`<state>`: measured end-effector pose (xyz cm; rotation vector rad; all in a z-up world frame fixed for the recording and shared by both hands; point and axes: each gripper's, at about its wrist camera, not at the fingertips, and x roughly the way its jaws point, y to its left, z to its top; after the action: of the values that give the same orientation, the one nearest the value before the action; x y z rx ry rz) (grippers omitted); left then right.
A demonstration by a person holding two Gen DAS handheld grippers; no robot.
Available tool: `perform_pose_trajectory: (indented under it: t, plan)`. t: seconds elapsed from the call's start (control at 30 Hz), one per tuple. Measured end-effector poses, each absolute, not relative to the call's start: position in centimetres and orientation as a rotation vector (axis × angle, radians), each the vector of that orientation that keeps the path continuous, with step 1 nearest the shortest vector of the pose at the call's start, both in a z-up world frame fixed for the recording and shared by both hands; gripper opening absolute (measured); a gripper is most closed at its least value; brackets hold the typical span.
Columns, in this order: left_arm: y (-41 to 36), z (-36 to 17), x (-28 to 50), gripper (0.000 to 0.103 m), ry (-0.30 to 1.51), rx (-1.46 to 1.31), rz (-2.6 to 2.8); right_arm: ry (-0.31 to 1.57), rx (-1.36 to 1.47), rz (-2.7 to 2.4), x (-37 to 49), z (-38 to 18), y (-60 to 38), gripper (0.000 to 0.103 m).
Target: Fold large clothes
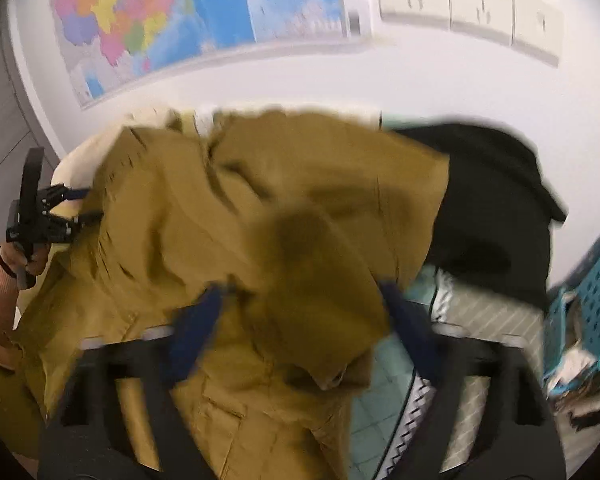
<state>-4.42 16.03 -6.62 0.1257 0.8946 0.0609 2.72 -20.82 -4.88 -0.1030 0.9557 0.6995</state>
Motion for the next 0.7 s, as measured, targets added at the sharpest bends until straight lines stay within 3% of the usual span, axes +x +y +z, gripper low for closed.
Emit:
perform_pose_trajectory:
  t: [0.03, 0.07, 0.13, 0.2, 0.3, 0.37, 0.4, 0.47, 0.53, 0.6, 0.63, 0.7]
  plan:
    - [16.2, -6.8, -4.2, 0.069, 0.895, 0.126, 0.087, 0.968, -0.086, 0.711, 2.9, -5.1, -21.1, 0.038]
    - [16.3, -6.9, -4.2, 0.065, 0.889, 0.125, 0.108, 0.97, -0.065, 0.742, 2.9, -4.9, -20.9, 0.017]
    - [16.4, -6.7, -4.3, 0.048, 0.868, 0.141, 0.178, 0.955, 0.069, 0.859, 2.8, -2.8, -21.9, 0.015]
    - [17.0, -6.5, -4.6, 0.045, 0.853, 0.132, 0.221, 0.895, 0.167, 0.954, 2.8, -0.1, -23.2, 0.014]
    - [17.9, -6.5, -4.6, 0.045, 0.834, 0.115, 0.303, 0.976, 0.208, 0.894, 5.2, -0.3, -23.5, 0.015]
    - [17.8, -6.6, -4.6, 0.047, 0.834, 0.111, 0.324, 1.158, 0.264, 0.771, 8.4, -4.2, -23.5, 0.015]
    - [17.6, -6.6, -4.7, 0.05, 0.83, 0.122, 0.332, 1.228, 0.265, 0.727, 9.2, -5.8, -23.4, 0.022]
    - [17.3, -6.1, -5.0, 0.056, 0.82, 0.16, 0.347, 1.316, 0.266, 0.67, 10.1, -8.4, -23.4, 0.022]
    - [17.3, -5.1, -5.6, 0.059, 0.806, 0.156, 0.341, 1.281, 0.299, 0.677, 9.7, -8.0, -23.8, 0.029]
    - [17.3, -3.8, -6.3, 0.063, 0.773, 0.127, 0.286, 1.206, 0.259, 0.666, 8.6, -6.2, -24.0, 0.046]
    - [17.1, -3.2, -6.6, 0.069, 0.753, 0.116, 0.262, 1.175, 0.23, 0.654, 8.2, -5.6, -24.0, 0.05]
    - [16.5, -1.7, -6.8, 0.073, 0.702, 0.101, 0.198, 1.075, 0.173, 0.62, 6.8, -3.3, -24.2, 0.061]
